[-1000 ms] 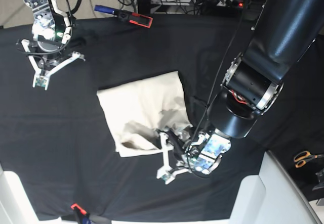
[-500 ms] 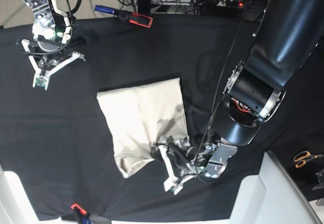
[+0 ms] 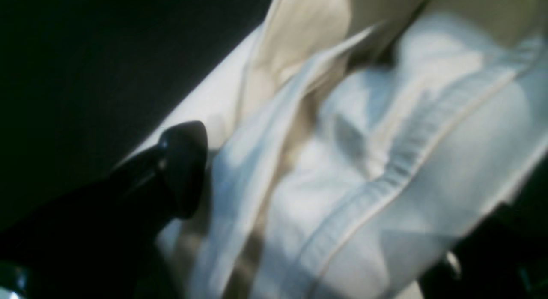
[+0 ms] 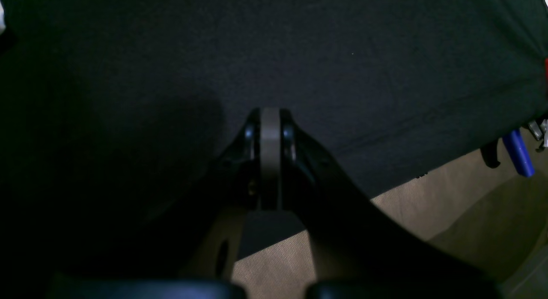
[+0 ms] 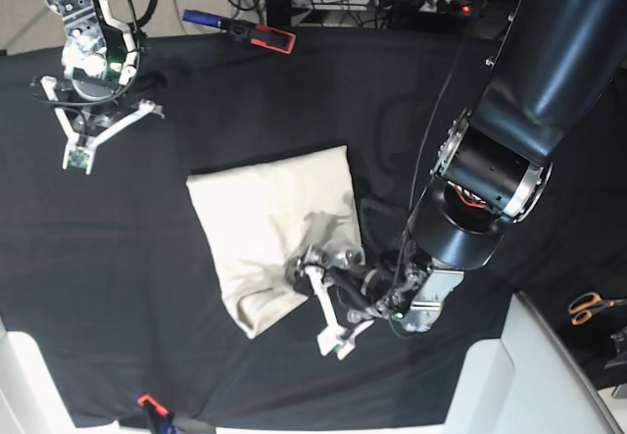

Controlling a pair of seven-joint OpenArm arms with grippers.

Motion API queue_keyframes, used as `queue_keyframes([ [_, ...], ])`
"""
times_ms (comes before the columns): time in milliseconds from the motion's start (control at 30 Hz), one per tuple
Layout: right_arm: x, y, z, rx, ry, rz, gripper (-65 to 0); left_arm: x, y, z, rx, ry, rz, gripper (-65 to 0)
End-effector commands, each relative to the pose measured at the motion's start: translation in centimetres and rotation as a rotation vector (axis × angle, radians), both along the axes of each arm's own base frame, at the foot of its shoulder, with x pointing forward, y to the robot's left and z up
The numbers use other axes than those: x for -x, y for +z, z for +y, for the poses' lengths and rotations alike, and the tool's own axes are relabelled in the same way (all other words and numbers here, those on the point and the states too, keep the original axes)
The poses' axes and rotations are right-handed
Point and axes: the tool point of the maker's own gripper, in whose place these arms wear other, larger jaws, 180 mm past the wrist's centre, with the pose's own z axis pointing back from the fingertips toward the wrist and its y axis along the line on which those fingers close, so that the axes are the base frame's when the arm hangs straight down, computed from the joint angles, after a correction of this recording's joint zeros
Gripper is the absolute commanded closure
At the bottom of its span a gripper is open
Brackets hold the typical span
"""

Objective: Fold the T-shirt properly
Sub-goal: 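Drag the left gripper along the shirt's hem edge to straighten it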

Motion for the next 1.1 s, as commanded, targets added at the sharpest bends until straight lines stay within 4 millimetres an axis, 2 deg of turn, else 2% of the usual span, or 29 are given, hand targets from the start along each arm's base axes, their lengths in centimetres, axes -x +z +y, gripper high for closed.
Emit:
queue_keyframes([
  [0,-0.7,0.8,-0.3,0.018,0.004,-0.034,0.0,-2.1,2.5,-0.6,0.040,0.007,-0.053,-46.2],
  [267,0.1,0.5,-0.3,0.017,0.006,-0.020,0.0,-2.9,3.1,0.9,0.037,0.036,-0.065,-46.2],
  [467,0.1,0.5,-0.3,0.017,0.006,-0.020,0.0,-3.6,3.9,0.8,0.094,0.085,-0.071,-46.2],
  [900,-0.1,0.6,-0.3,0.017,0.006,-0.025,0.0,-8.4,10.6,0.9,0.123,0.099,-0.193,-46.2],
  [1000,-0.4,0.8,-0.2,0.017,0.006,-0.032,0.0,-7.2,9.3,0.5,0.105,0.075,-0.142,-46.2],
  [1067,-0.9,1.0,-0.2,0.016,0.007,-0.043,0.0,-5.7,8.2,-0.8,0.110,0.032,-0.134,-45.4],
])
